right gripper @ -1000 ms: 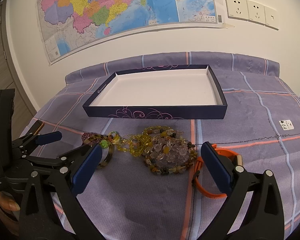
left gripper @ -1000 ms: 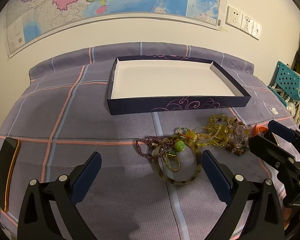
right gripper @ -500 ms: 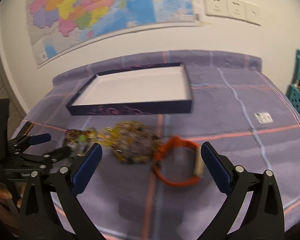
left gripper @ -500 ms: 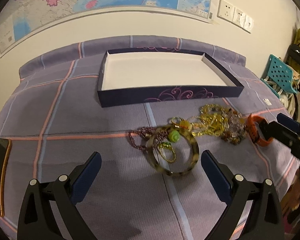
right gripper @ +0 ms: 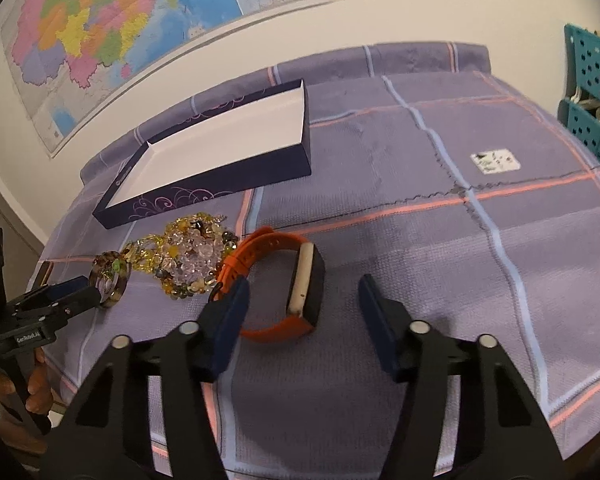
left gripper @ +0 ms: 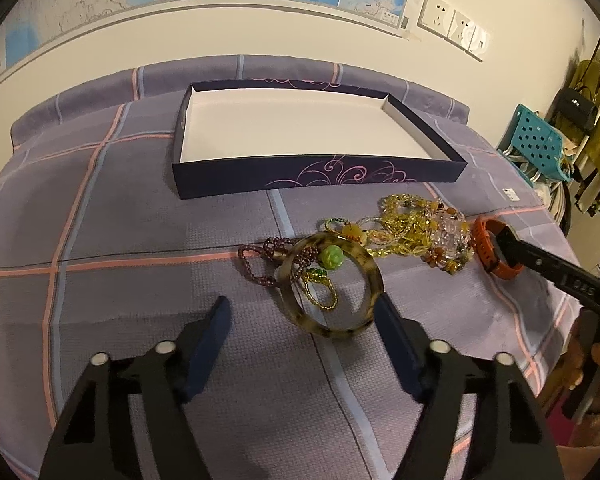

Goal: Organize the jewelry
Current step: 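Grasp the orange watch band with the right tool while the left tool grasps the tortoiseshell bangle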

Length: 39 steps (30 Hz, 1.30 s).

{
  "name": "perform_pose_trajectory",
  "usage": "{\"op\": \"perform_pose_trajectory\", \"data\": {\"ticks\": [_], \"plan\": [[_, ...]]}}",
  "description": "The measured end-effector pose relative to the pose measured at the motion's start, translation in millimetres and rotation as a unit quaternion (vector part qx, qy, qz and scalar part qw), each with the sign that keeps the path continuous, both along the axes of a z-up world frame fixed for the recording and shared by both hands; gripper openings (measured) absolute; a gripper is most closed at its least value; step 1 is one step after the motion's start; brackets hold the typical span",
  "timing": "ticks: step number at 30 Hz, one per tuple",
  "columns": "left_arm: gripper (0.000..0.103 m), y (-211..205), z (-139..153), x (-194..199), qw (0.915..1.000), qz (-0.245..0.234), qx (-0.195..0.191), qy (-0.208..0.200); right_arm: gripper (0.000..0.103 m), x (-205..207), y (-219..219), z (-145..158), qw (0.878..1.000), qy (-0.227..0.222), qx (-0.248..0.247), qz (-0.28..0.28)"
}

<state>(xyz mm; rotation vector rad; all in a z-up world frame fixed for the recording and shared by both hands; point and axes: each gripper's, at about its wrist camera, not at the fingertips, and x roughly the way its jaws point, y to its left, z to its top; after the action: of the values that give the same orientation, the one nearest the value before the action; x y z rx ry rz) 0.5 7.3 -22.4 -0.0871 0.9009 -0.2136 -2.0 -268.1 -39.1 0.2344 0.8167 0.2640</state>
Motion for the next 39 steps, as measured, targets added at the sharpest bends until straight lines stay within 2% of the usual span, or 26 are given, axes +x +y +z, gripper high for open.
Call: {"op": "perform_pose_trajectory", "data": {"ticks": [3,5,6,8,10,12,18,20,21,22,23,25,28,29,30,31,36,39], "plan": [[0.060,3.5,0.8,2.0,1.0000,-0.003,-0.007,0.005,0.053,-0.1,-2.0,-0.8,1.000,0.002,0.007,-0.001],[0.060,4.8,1.0,2.7,0.9999,-0.006,-0.013,0.007,0.044,-1.1,0.7,-0.3,1.000,0.002,0.000,0.009],[0.060,4.7,0.9,2.7,0.9999,-0.007,-0.012,0.007,0.037,-0.7,2.6,-0.2,1.000,0.003,-0.006,0.017],[0.060,4.1,0.8,3.4,0.9999,-0.009,-0.010,0.007,0.030,0.6,3.6,-0.4,1.000,0.003,-0.014,0.025],[0.060,5.1,1.0,3.9,0.9999,-0.011,-0.011,0.008,0.018,2.3,6.1,0.8,0.999,-0.003,-0.033,0.035],[0.057,6.6,1.1,4.3,0.9998,-0.012,-0.008,0.009,0.014,4.2,9.7,3.3,0.997,-0.013,-0.054,0.049],[0.054,7.7,1.1,5.6,0.9997,-0.017,-0.009,0.012,0.014,20.1,18.1,5.2,0.988,-0.029,-0.117,0.100],[0.050,6.6,0.8,6.1,0.9997,-0.019,-0.007,0.012,0.026,26.0,17.7,8.0,0.987,-0.034,-0.127,0.089],[0.046,6.1,0.7,6.4,0.9997,-0.020,-0.006,0.013,0.042,26.8,15.8,9.8,0.989,-0.032,-0.123,0.079],[0.044,5.8,0.8,6.5,0.9997,-0.021,-0.005,0.013,0.051,25.5,13.8,11.9,0.990,-0.033,-0.111,0.074],[0.041,5.6,0.7,6.7,0.9997,-0.022,-0.004,0.013,0.050,22.5,9.6,14.6,0.993,-0.033,-0.089,0.069],[0.040,6.4,0.6,7.6,0.9996,-0.023,-0.006,0.014,0.049,15.8,1.9,15.2,0.997,-0.021,-0.053,0.058],[0.037,7.2,0.5,9.2,0.9996,-0.025,-0.004,0.015,0.046,6.0,-4.0,11.2,0.999,0.001,-0.025,0.042],[0.037,7.7,0.5,9.7,0.9995,-0.026,-0.005,0.015,0.044,2.5,-4.8,9.6,0.999,0.008,-0.018,0.038],[0.037,8.2,0.3,10.1,0.9995,-0.027,-0.006,0.015,0.036,0.3,-4.8,7.0,0.999,0.015,-0.011,0.039],[0.037,8.3,0.3,10.5,0.9995,-0.028,-0.006,0.015,0.030,-0.3,-3.4,6.4,0.999,0.018,-0.011,0.042],[0.033,9.0,0.1,10.0,0.9995,-0.029,-0.003,0.014,0.012,8.3,0.5,7.4,0.998,0.009,-0.046,0.044],[0.029,11.6,-0.1,9.9,0.9995,-0.027,-0.004,0.014,0.009,16.0,4.5,8.3,0.995,-0.006,-0.087,0.051]]}}
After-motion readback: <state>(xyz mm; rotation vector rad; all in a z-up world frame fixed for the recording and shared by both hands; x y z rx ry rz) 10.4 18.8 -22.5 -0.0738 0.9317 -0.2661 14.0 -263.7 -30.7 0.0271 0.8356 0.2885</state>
